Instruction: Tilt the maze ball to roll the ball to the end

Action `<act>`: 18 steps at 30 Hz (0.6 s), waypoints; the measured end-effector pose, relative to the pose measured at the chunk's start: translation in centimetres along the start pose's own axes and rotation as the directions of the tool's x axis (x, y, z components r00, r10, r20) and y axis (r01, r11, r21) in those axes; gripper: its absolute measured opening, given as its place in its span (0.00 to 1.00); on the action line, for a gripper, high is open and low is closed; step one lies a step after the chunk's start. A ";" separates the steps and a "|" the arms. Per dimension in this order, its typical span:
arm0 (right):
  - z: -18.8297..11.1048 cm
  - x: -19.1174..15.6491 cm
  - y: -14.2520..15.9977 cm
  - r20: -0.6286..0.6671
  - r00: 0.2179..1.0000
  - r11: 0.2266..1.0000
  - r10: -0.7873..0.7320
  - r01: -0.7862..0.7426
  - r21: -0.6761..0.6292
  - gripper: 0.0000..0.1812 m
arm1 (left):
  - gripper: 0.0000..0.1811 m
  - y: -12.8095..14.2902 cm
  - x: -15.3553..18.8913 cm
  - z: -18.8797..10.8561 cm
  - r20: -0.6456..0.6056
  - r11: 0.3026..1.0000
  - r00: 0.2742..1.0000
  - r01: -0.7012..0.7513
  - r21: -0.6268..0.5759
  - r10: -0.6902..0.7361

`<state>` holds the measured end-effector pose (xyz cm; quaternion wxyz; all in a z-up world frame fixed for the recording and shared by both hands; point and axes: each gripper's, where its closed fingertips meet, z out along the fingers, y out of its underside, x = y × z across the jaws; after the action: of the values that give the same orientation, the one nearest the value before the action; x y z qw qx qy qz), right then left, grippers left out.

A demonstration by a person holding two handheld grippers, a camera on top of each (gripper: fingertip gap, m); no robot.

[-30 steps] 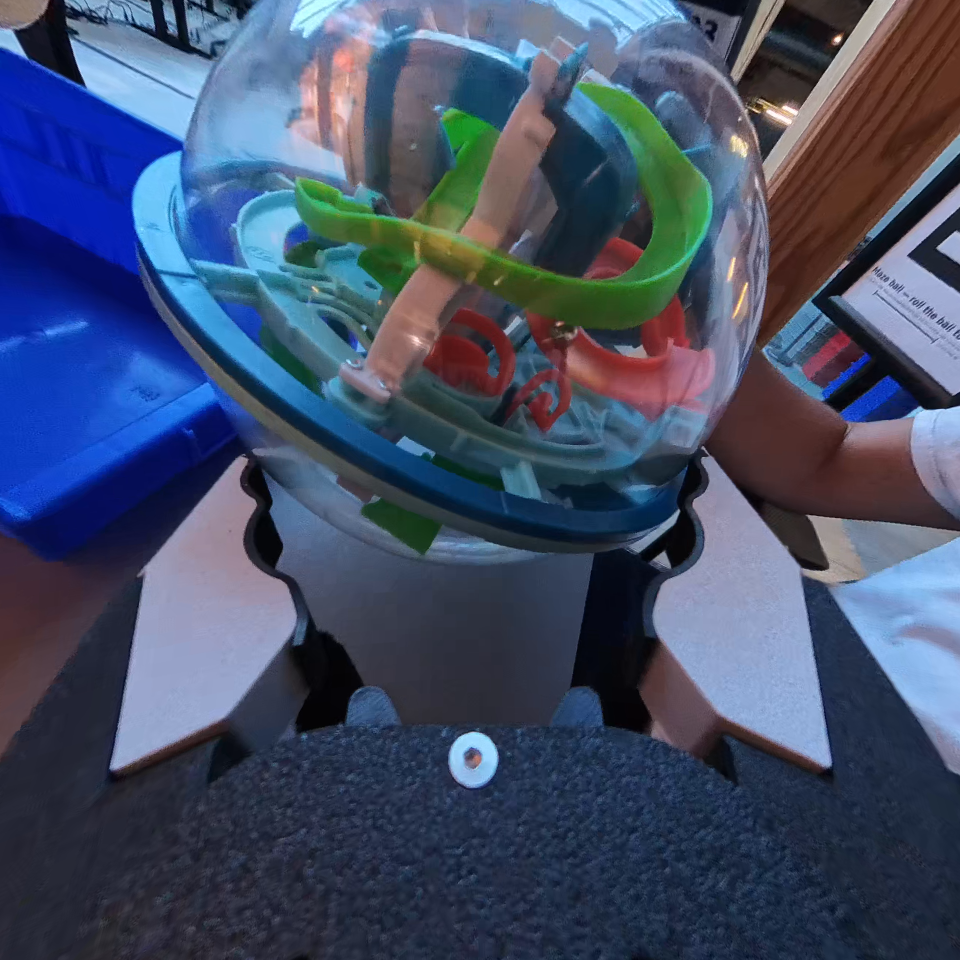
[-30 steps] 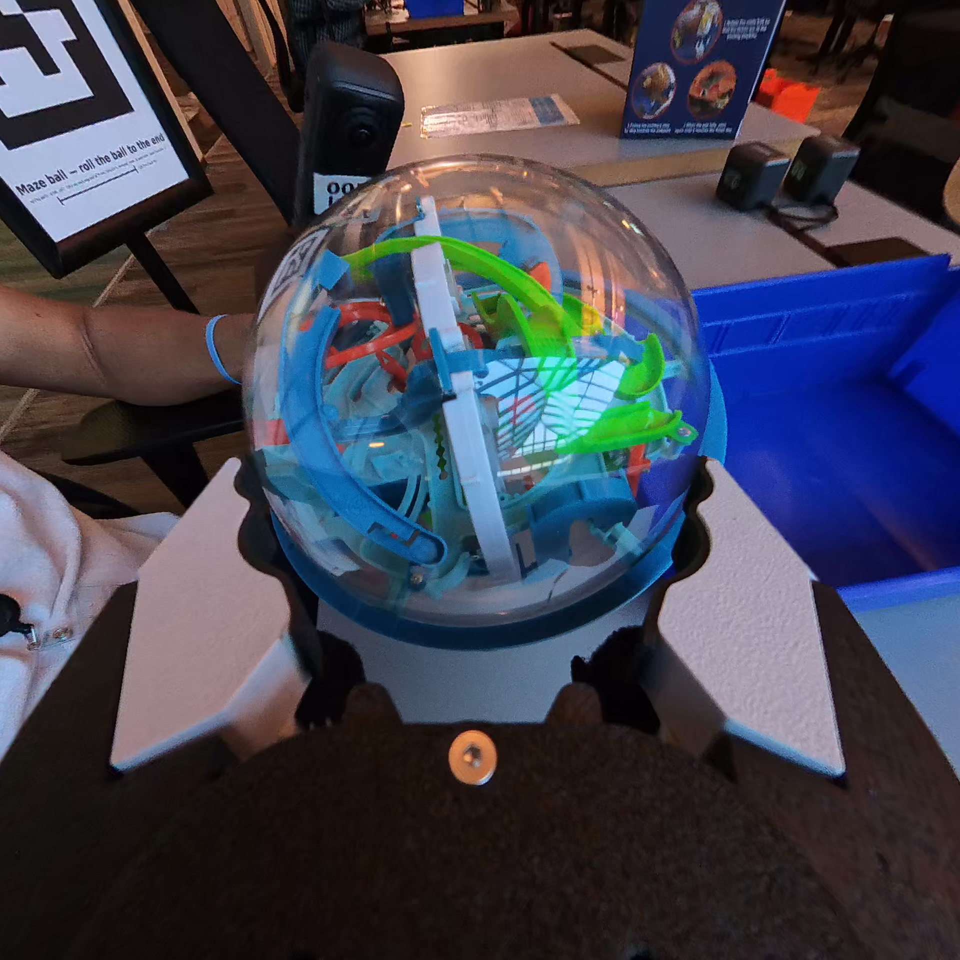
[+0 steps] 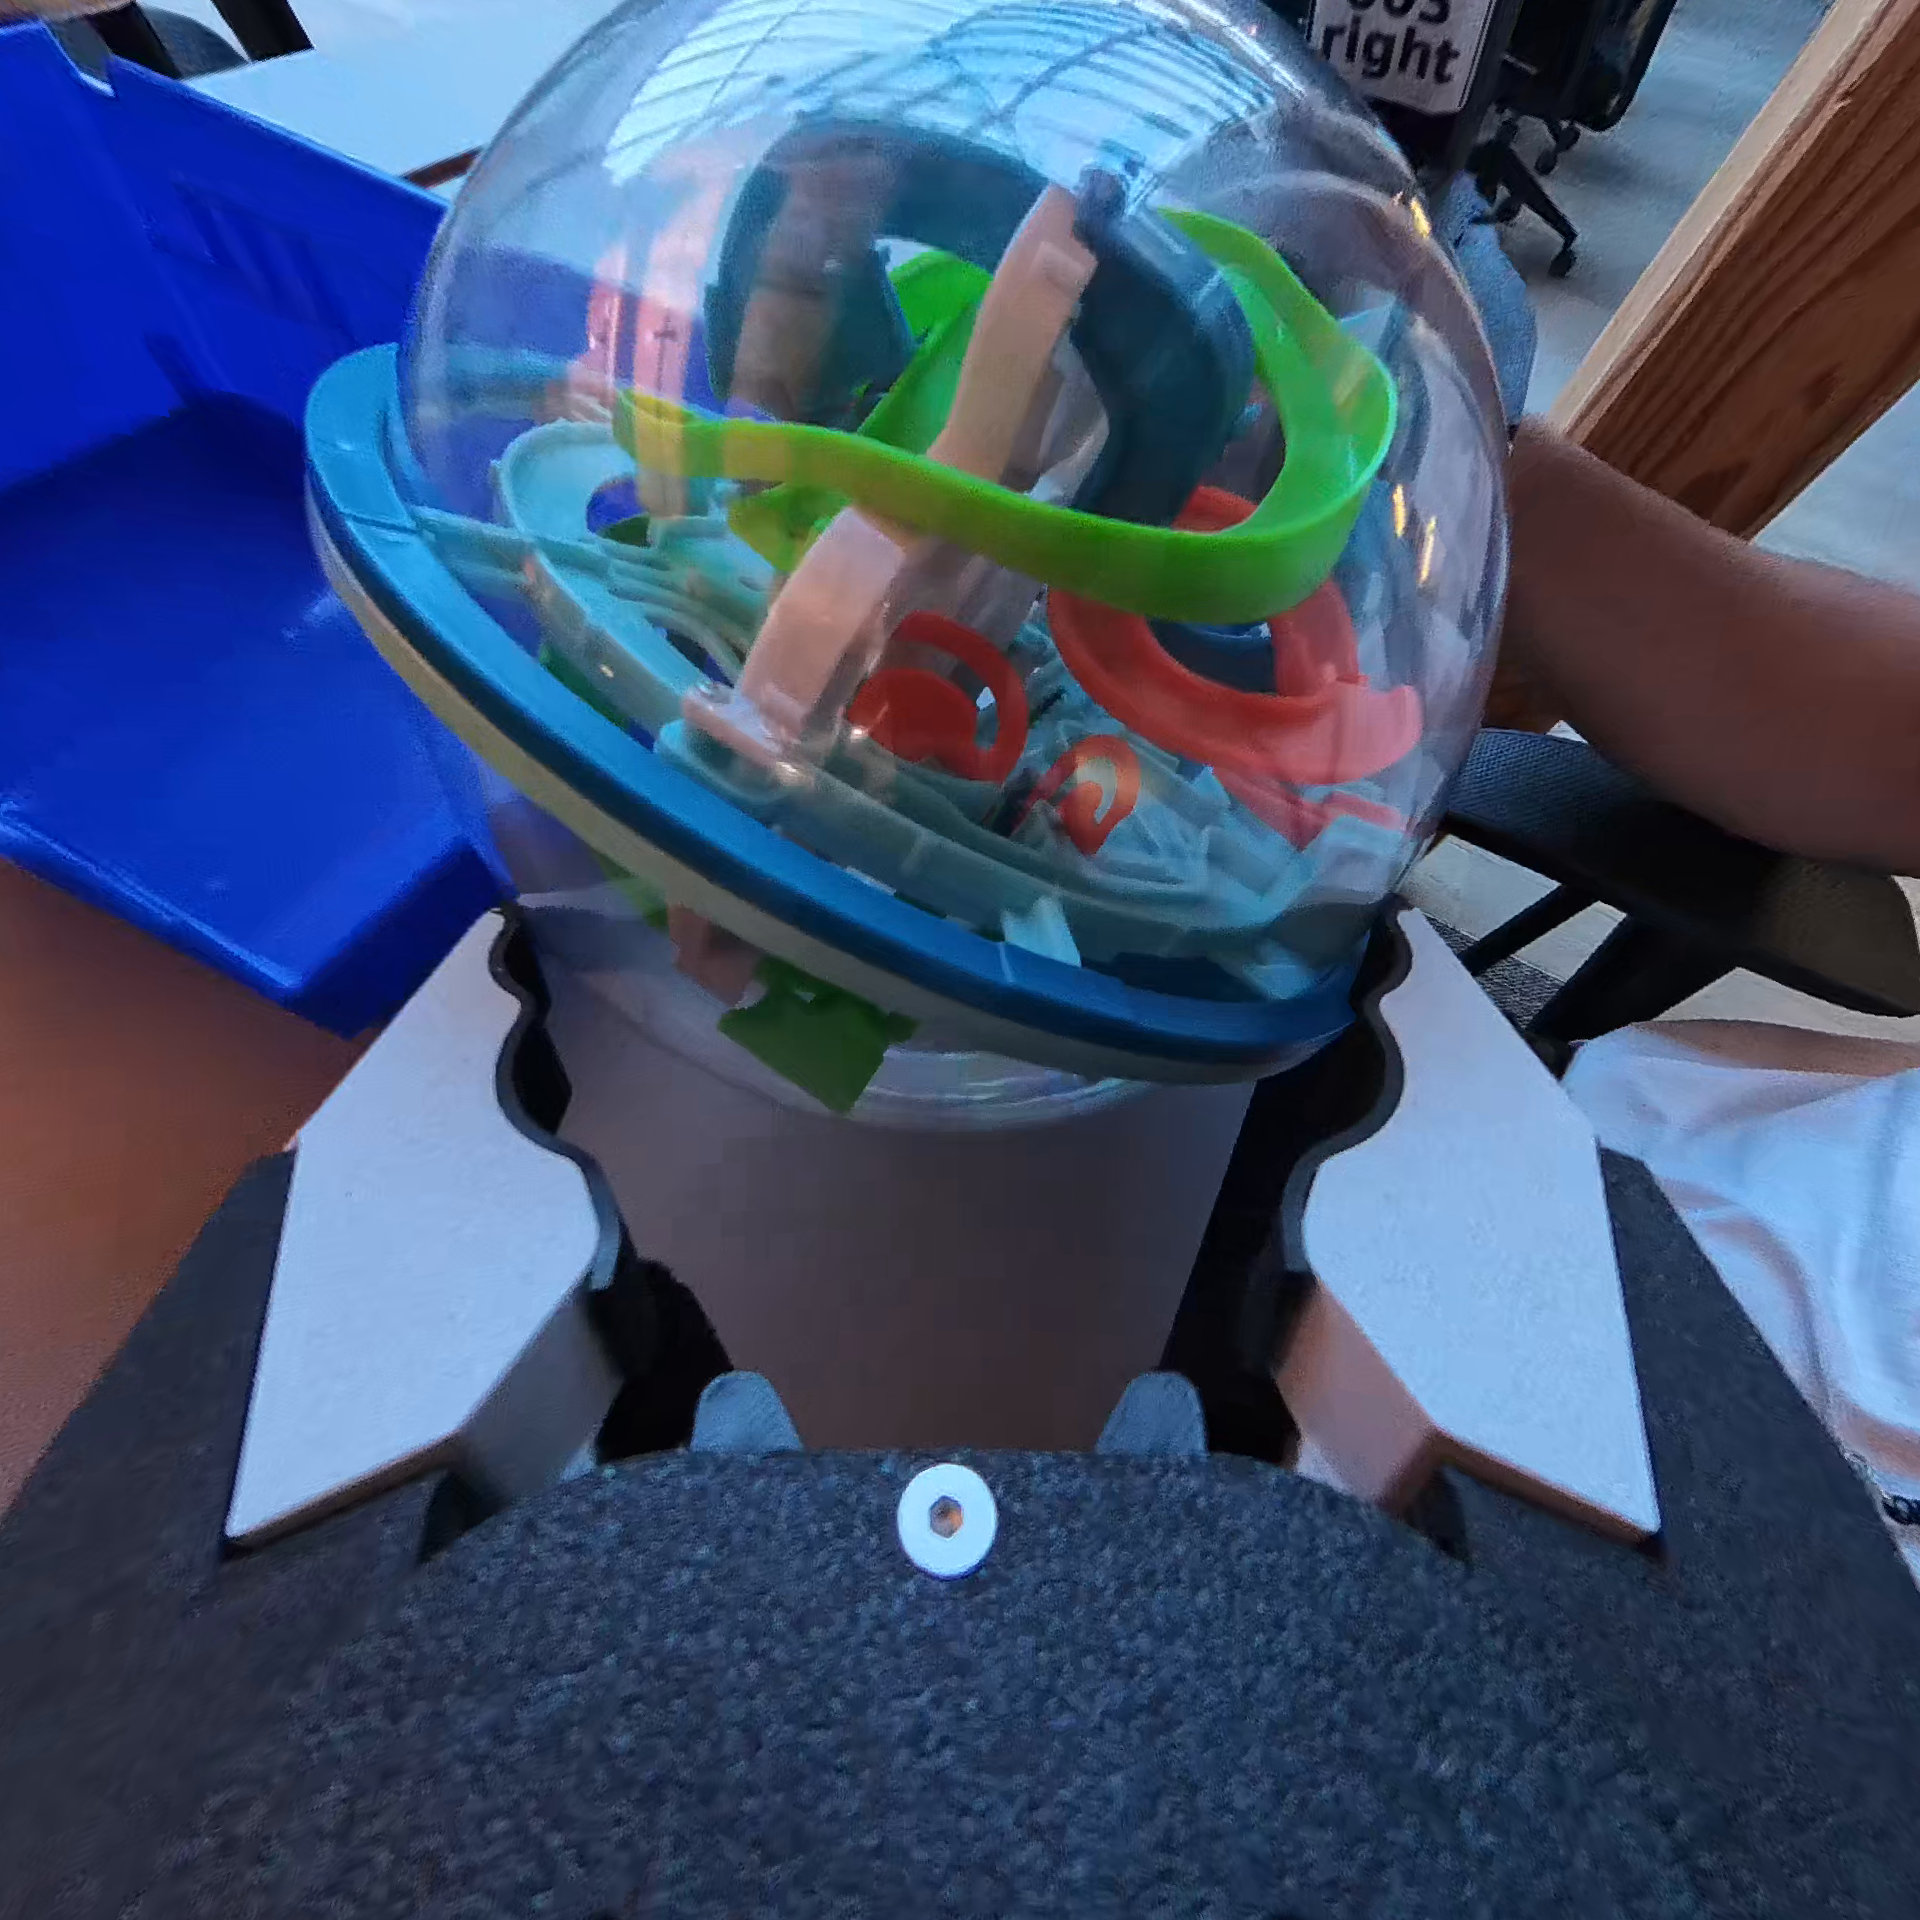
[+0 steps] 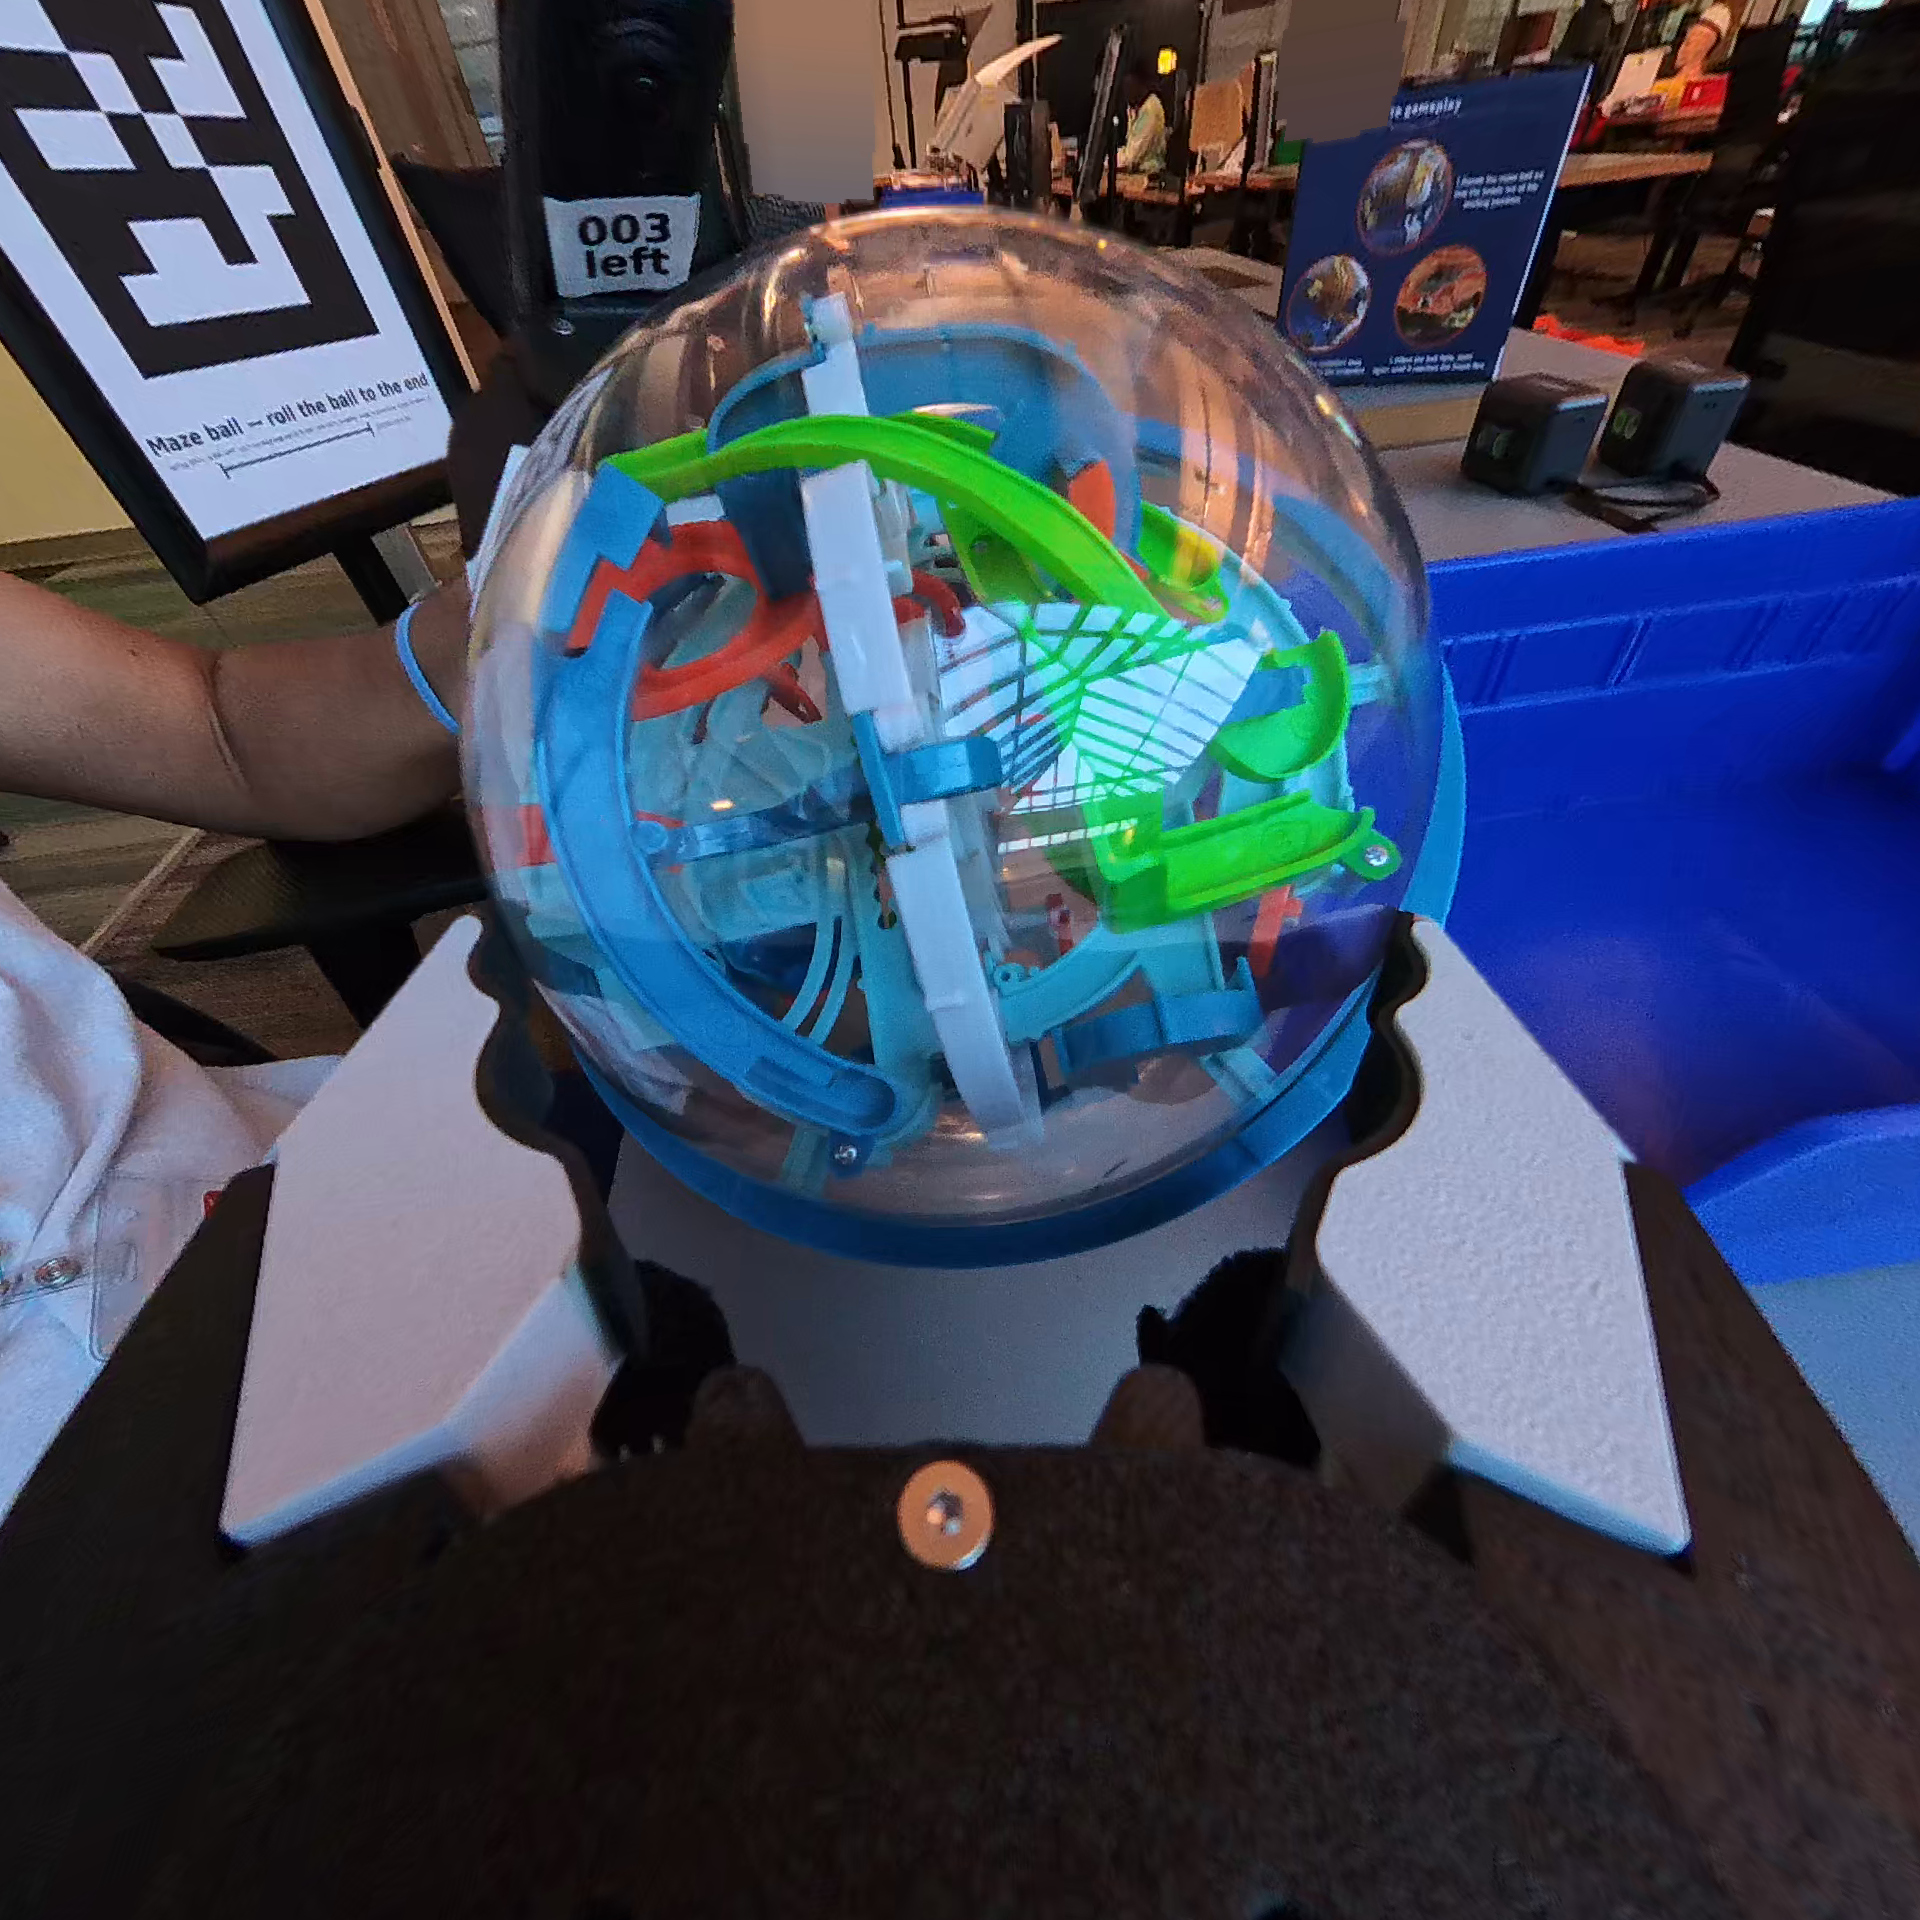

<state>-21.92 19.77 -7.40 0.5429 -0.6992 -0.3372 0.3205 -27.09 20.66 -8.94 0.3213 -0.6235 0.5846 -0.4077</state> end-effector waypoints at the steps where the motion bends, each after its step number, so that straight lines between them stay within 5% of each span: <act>1: 0.0 0.1 0.1 -0.004 1.000 1.000 0.007 -0.007 -0.007 0.85 | 0.82 0.1 0.0 0.2 -0.010 1.000 1.000 0.008 0.003 -0.008; 13: -0.3 -0.1 -1.1 -0.058 0.998 0.999 -0.028 0.027 -0.024 0.85 | 0.82 -0.4 -0.1 0.2 -0.066 0.995 0.998 0.002 0.097 0.005; 18: -1.5 -1.7 -4.9 -0.129 0.963 0.964 -0.237 0.249 0.090 0.84 | 0.82 -3.8 1.1 -1.9 0.030 0.965 0.973 -0.232 0.124 0.230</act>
<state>-22.30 18.47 -2.23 0.6330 -0.6405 -0.3708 0.2273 -27.05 20.15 -4.62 0.4099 -0.5327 0.6237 -0.3989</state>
